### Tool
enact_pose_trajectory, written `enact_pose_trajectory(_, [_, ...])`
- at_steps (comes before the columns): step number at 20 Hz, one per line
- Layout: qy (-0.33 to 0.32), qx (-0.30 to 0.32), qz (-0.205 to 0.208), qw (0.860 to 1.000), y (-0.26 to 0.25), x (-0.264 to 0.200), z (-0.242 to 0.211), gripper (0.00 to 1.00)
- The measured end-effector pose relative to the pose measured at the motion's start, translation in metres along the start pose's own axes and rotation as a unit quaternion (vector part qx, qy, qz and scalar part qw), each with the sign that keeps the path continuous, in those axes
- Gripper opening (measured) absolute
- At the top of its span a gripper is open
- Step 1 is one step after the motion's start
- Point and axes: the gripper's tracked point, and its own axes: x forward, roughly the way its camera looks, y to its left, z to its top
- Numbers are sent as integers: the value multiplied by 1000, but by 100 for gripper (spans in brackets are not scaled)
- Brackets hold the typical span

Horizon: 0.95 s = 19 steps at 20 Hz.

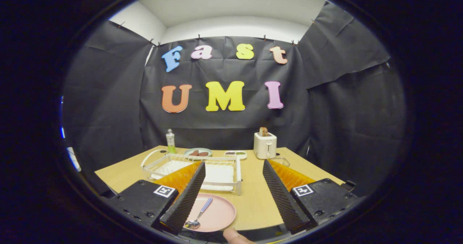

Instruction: Take the plate from the dish rack, then take the spoon from the basket and place it into the plate.

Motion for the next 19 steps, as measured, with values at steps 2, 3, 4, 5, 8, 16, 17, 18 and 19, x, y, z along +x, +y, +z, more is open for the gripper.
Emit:
enact_pose_trajectory(2, [2,-3,-5,1000,-15,-5,1,100])
enact_pose_trajectory(3, [3,-3,-9,1000,-23,-7,1,100])
enact_pose_trajectory(4, [3,-1,-9,1000,-30,-9,1,100])
enact_pose_trajectory(5, [3,1,-8,1000,-33,-11,2,100])
enact_pose_trajectory(8, [-2,8,-4,1000,-39,-18,7,100])
enact_pose_trajectory(16, [-6,14,11,1000,-32,-24,11,100])
enact_pose_trajectory(17, [-7,16,12,1000,-31,-24,12,100])
enact_pose_trajectory(18, [-7,19,15,1000,-29,-26,13,100])
enact_pose_trajectory(19, [-8,21,19,1000,-25,-27,14,100])
